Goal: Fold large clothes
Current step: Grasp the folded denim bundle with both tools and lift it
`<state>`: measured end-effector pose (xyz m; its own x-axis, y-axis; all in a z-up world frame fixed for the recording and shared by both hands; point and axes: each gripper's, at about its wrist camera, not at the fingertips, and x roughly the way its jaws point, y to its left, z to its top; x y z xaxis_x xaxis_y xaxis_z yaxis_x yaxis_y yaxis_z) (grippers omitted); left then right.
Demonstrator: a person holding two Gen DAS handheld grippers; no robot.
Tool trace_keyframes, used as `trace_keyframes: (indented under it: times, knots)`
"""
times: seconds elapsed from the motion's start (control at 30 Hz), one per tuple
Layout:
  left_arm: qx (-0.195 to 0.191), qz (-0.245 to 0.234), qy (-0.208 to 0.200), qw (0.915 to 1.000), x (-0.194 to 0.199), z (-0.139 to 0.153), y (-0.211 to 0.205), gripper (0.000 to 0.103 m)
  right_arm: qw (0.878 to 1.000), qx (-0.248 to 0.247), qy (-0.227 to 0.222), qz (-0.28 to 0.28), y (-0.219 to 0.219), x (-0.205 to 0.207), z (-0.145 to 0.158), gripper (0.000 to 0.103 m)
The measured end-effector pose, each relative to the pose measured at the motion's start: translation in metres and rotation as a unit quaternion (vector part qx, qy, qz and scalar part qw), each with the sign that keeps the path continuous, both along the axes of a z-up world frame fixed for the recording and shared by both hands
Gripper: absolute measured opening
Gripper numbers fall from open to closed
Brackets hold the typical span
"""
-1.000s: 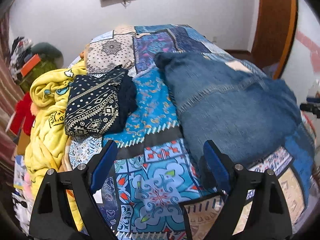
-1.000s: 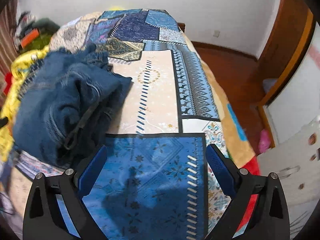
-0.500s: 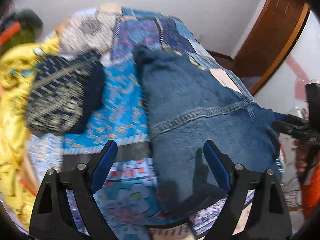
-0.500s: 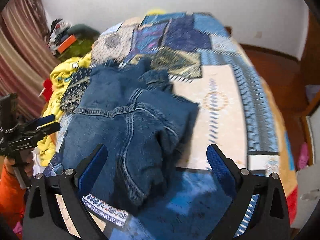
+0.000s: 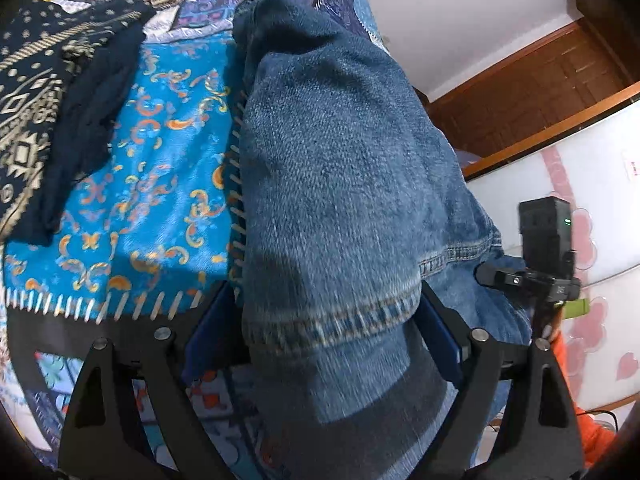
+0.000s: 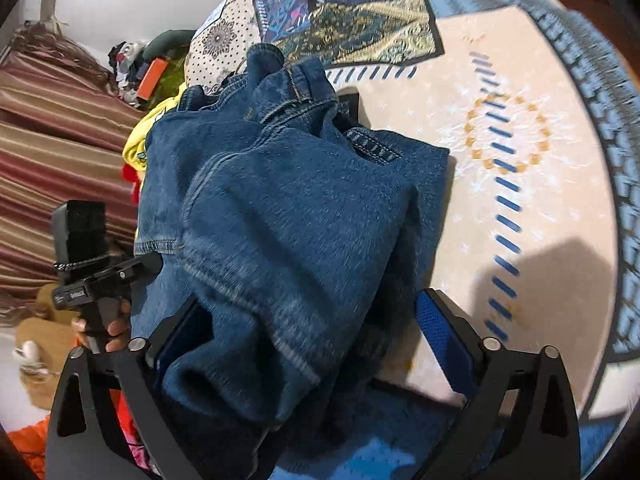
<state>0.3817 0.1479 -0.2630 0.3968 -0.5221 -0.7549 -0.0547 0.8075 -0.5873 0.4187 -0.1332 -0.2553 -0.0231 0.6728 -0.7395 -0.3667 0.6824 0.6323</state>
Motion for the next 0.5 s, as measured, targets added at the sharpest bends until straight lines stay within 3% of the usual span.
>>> trace_keyframes:
  times: [0.37, 0.5]
  knots:
    - [-0.024, -0.020, 0.004, 0.9995, 0.039, -0.001, -0.009, 0.092, 1.000, 0.023, 0.007, 0.010, 0.003, 0.008, -0.004, 0.103]
    - [-0.037, -0.018, 0.000, 0.9992, 0.046, 0.001, -0.014, 0.084, 1.000, 0.021, 0.007, 0.005, 0.008, 0.011, -0.004, 0.103]
